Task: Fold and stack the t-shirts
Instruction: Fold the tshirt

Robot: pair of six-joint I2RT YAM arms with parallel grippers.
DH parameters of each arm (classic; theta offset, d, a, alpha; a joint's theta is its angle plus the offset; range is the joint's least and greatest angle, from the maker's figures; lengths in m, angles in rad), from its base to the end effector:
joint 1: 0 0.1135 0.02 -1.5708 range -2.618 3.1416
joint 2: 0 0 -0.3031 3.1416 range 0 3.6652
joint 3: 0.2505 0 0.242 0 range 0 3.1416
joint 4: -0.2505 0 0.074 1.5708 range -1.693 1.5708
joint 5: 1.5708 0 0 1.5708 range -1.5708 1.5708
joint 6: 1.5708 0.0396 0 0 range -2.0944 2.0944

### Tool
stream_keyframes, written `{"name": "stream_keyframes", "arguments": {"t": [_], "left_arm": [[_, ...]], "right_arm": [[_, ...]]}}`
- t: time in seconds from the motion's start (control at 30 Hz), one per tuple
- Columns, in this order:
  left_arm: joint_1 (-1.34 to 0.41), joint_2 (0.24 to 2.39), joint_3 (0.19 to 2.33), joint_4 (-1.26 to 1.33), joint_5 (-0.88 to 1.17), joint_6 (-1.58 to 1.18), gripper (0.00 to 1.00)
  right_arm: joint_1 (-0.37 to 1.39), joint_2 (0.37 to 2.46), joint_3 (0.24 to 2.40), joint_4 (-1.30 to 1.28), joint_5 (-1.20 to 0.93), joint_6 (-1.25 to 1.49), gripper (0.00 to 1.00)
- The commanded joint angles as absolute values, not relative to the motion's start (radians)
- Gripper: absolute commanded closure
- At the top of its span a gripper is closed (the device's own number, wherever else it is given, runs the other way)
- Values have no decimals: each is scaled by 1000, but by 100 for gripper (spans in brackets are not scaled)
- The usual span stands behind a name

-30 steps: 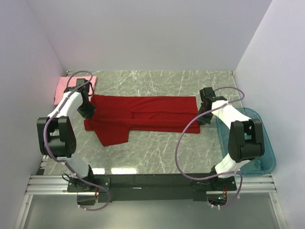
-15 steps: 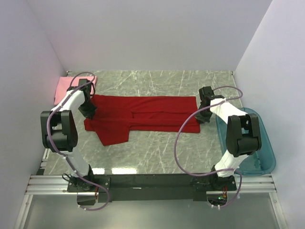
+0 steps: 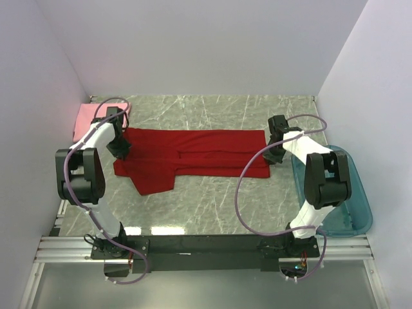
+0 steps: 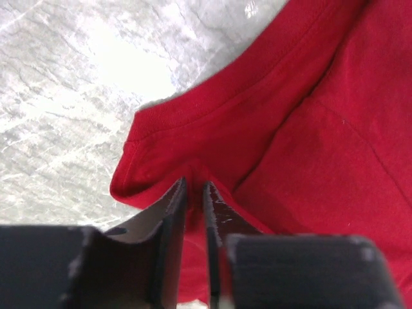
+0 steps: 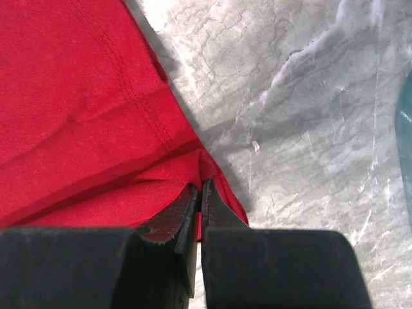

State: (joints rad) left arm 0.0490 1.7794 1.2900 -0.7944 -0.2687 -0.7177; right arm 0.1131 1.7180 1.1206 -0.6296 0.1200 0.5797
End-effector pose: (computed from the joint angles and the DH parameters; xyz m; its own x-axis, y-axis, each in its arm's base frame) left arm 0.3487 0.0276 0.2452 -0.6412 -0.6663 -0.3807 -0.7221 0.6918 0.0056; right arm 0.3287 0.0326 0.2244 -0.8220 0.4540 -0.3437 0.4522 0.8873 0.0903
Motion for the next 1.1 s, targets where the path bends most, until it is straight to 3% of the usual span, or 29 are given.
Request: {"name": "stream_keyframes", "arguments": {"t": [0.0,0.1,0.13,0.23,0.3,0.47,0.6,0.8,1.07], "left_arm": [[57,1763,1281,-742,-327,-712,77],[57,1723,1279,-735,-324,-713,65],[57,1714,1281,-735,-327,-712,56],[57,1663,1282,-750,-328,-721,40],[57,1597,1258,-755,-325,-733,30],[46,1405,1105,-744,-266,-762,11],[5,1206,872,-721,-178,-807,7],[-98,1085,651,-667,-89,-888,8],[-169,1166,603,-601,-66,-919,28]], "right_arm": [[97,1733,1149,-598,175,574,96],[104,1714,1163,-597,166,551,79],[106,1698,1166,-598,163,545,68],[127,1649,1184,-612,155,529,55],[146,1614,1196,-623,153,512,47],[215,1482,1181,-635,117,489,40],[251,1370,1076,-612,61,485,38],[282,1220,936,-586,-21,488,38],[285,1129,894,-601,-41,469,38]]}}
